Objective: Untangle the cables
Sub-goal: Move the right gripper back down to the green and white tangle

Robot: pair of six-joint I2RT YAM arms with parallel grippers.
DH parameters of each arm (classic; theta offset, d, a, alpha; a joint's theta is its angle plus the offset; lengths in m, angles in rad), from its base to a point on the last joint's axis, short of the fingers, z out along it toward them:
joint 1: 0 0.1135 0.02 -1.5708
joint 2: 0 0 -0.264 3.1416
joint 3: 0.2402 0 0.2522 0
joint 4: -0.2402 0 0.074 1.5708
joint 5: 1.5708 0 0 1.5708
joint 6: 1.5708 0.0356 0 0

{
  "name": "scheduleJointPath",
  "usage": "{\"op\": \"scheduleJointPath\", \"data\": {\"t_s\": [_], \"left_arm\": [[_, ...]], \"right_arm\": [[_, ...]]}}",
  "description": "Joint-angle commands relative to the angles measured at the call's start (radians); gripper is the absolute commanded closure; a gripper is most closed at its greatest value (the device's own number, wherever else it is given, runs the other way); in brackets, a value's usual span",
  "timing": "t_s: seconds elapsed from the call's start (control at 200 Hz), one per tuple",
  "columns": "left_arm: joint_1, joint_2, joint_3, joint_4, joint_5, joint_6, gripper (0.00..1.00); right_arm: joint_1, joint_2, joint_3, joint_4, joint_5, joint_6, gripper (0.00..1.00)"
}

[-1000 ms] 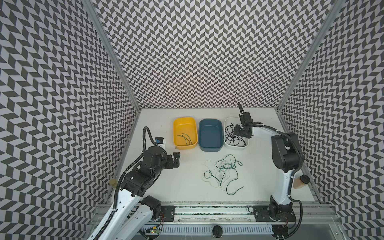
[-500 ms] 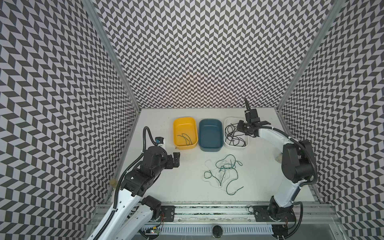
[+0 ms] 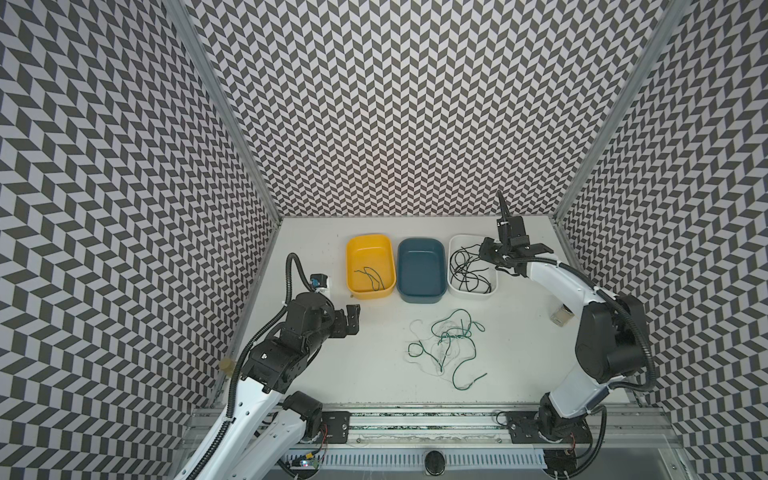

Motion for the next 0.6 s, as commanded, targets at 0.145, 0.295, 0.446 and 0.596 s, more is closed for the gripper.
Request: {"op": "scheduleJointPath", "data": {"t_s": [0.145, 0.295, 0.446, 0.596], "left_arm": [[-0.007, -0.010, -0.004, 0.012, -0.015, 0.005, 0.00], [-0.007, -0.010, -0.004, 0.014, -0.005, 0.005, 0.00], [-0.009, 0.002, -0.003, 0.015, 0.019, 0.010, 0.00], [-0.008, 0.016, 0.000, 0.016, 0.050, 0.016, 0.00]], "right_arm": [[-0.004, -0.108, -0.047, 0.036, -0.046, 0.023, 0.61], [-0.002, -0.215, -0.137, 0.065, -0.137, 0.055, 0.54], [0.025, -0.350, -0.268, 0.088, -0.213, 0.068, 0.51], [0.111, -0.498, -0.422, 0.064, -0.196, 0.047, 0.49]]}}
